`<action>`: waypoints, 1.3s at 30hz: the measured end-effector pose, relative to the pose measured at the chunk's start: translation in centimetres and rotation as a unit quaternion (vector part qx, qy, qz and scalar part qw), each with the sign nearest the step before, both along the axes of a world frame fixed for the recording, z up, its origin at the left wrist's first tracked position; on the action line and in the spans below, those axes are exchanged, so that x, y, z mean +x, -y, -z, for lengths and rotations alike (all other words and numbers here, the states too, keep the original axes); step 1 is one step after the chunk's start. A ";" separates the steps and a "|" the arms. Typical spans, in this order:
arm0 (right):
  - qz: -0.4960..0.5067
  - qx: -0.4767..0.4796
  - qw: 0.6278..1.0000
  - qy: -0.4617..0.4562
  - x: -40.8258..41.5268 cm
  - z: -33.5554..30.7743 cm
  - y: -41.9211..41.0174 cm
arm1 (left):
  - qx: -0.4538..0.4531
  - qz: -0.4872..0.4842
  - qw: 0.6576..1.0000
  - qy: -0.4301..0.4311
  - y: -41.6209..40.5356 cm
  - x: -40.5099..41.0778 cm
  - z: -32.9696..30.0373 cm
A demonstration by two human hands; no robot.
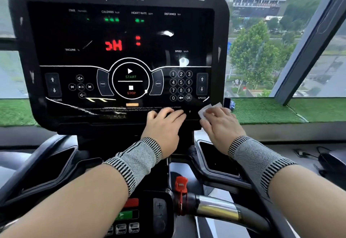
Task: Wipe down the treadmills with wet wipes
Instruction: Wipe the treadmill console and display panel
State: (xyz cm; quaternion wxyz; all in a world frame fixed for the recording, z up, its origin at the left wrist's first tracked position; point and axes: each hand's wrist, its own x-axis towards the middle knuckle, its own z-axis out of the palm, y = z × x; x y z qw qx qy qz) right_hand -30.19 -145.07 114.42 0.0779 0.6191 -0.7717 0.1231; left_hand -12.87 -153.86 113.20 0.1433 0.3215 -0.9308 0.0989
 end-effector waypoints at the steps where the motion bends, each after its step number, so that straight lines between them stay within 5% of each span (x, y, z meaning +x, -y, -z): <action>1: 0.004 0.003 1.000 0.002 -0.4 0.0 -0.2 | 0.003 -0.001 1.000 0.003 0.0 0.0 -0.2; 21: -0.019 0.001 0.999 -0.027 -1.2 -1.0 0.8 | -0.035 -0.039 0.998 -0.045 0.9 -2.9 -1.7; 26: 0.008 -0.069 0.998 0.003 -2.4 -4.3 3.6 | -0.030 -0.046 0.998 -0.041 1.0 -3.1 -2.0; 39: 0.002 -0.033 0.999 -0.009 -2.4 -3.7 2.3 | -0.032 -0.069 0.995 -0.071 1.1 -4.3 -2.5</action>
